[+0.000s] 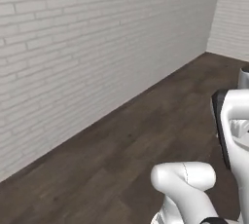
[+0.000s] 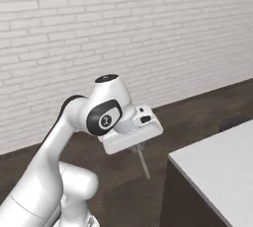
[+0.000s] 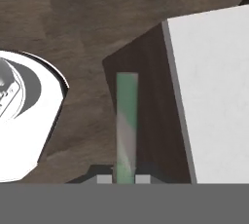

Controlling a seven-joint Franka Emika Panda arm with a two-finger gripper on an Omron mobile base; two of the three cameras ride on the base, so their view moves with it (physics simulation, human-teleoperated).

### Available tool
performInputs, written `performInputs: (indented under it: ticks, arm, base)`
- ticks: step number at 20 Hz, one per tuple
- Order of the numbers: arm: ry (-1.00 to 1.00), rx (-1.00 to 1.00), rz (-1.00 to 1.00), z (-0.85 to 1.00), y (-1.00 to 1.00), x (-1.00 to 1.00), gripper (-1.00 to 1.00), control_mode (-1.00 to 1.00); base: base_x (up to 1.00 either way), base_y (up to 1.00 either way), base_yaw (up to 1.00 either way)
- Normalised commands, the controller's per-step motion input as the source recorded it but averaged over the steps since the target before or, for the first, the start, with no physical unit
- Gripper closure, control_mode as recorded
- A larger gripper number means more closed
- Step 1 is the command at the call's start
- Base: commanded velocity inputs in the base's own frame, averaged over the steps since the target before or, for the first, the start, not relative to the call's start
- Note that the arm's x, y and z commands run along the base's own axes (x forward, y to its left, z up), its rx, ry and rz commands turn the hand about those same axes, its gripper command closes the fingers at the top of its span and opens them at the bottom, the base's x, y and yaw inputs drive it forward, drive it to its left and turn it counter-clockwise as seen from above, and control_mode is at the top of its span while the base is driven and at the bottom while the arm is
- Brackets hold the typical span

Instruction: Take a straw from the drawer in front and place it inside the glass cup on the dining counter.

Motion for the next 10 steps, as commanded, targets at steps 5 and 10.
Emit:
performInputs:
  ticks: [5, 10]
  arm:
    - [0.0, 0.0, 0.0, 0.0, 0.0, 0.0, 1.0, 1.0]
    - [0.0, 0.0, 0.0, 0.0, 0.0, 0.0, 1.0, 1.0]
  base:
    - [0.97, 0.51, -0.52]
    - [0.72, 0.77, -0.57]
